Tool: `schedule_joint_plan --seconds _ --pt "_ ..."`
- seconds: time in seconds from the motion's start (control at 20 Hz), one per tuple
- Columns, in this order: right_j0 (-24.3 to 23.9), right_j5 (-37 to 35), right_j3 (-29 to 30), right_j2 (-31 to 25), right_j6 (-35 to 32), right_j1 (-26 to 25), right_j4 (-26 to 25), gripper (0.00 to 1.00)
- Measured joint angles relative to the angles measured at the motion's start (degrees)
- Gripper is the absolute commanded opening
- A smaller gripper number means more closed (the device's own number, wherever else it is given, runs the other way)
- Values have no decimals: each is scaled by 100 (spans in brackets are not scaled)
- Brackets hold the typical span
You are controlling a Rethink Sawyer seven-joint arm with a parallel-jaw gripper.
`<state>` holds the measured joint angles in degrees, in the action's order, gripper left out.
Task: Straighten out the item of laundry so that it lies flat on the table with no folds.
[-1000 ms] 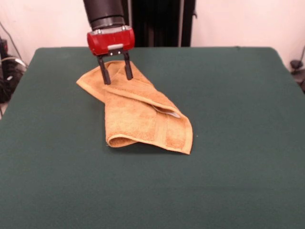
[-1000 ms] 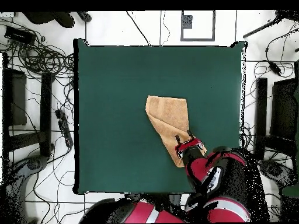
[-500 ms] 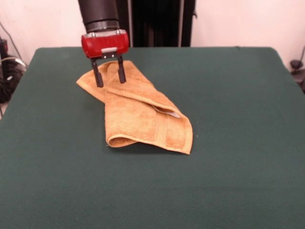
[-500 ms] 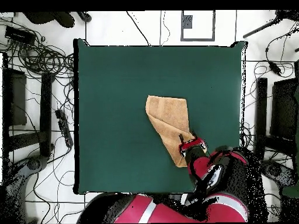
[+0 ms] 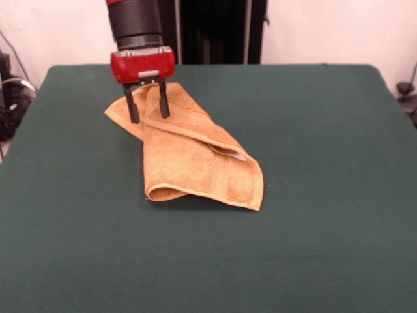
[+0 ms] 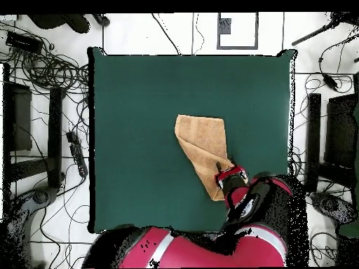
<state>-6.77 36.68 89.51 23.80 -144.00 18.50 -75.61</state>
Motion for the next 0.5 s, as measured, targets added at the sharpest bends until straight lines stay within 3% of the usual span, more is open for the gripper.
schedule_joint_plan --seconds 0.5 --pt "245 -179 -119 107 0 -179 -152 100"
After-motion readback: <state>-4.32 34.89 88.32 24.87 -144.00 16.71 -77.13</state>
